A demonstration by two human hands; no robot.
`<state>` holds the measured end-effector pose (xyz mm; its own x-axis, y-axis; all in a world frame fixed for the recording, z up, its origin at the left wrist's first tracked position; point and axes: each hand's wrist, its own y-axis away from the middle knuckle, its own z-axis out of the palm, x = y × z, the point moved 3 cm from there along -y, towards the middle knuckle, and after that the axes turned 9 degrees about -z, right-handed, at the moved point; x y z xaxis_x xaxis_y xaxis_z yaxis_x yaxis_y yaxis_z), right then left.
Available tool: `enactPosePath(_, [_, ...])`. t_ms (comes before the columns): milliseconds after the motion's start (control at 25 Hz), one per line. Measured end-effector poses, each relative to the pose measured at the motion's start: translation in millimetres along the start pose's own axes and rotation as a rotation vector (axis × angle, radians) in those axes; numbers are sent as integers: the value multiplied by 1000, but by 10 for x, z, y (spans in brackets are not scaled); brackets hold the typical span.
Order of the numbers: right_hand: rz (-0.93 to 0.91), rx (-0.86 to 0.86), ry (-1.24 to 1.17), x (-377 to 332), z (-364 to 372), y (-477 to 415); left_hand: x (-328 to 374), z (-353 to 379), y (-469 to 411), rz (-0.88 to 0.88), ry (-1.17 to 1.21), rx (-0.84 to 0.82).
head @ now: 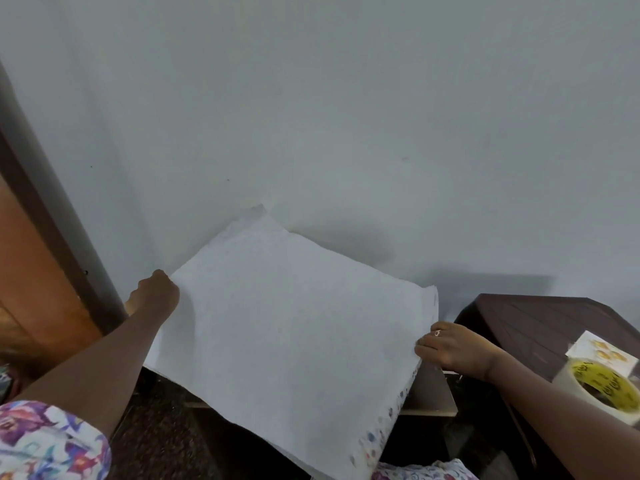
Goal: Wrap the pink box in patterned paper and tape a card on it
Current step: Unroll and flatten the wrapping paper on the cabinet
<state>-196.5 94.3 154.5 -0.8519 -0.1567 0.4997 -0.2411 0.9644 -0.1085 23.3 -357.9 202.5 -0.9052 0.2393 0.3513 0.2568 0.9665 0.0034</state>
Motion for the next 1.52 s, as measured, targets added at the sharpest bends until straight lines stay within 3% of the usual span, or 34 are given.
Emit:
enactPosePath(320, [111, 193, 132, 6, -106, 205, -134, 283, 39, -23, -5, -56])
enactPosePath(440, [191, 252, 63, -44, -67, 215, -126, 325, 101, -69, -12, -39])
enactPosePath(640, [289, 203, 43, -109, -14, 252, -100, 260, 160, -119, -54, -11])
enactPosePath(800, [357, 281, 58, -222, 38, 212, -20, 393, 245, -119, -108, -71])
enactPosePath(880, [358, 321, 54, -289, 48, 125, 274, 566, 436, 125, -227, 101])
enactPosePath(960, [349, 349, 13, -293, 72, 36, 754, 704, 899, 549, -75, 236])
enactPosePath(1000, [330, 353, 13, -299, 101, 15, 1021, 748, 1207, 675, 71, 138])
enactPosePath(1120, [336, 337, -17, -335, 93, 26, 1687, 1003, 2231, 701, 154, -743])
enactPosePath(1160, [361, 351, -37, -335, 86, 35, 1847, 1057, 2502, 685, 122, -923])
enactPosePath(1240, [384, 356, -38, -341, 56, 87, 2040, 1174, 2806, 714, 39, -1022])
enactPosePath(1360, [310, 336, 18, -399, 62, 195, 2094, 1287, 2905, 743, -140, -961])
enactPosePath(1440, [311, 351, 50, -408, 72, 224, 2080, 1313, 2887, 667, -122, -946])
enactPosePath(1520, [322, 339, 54, -444, 30, 204, 2027, 1350, 2845, 489, 5, -1052])
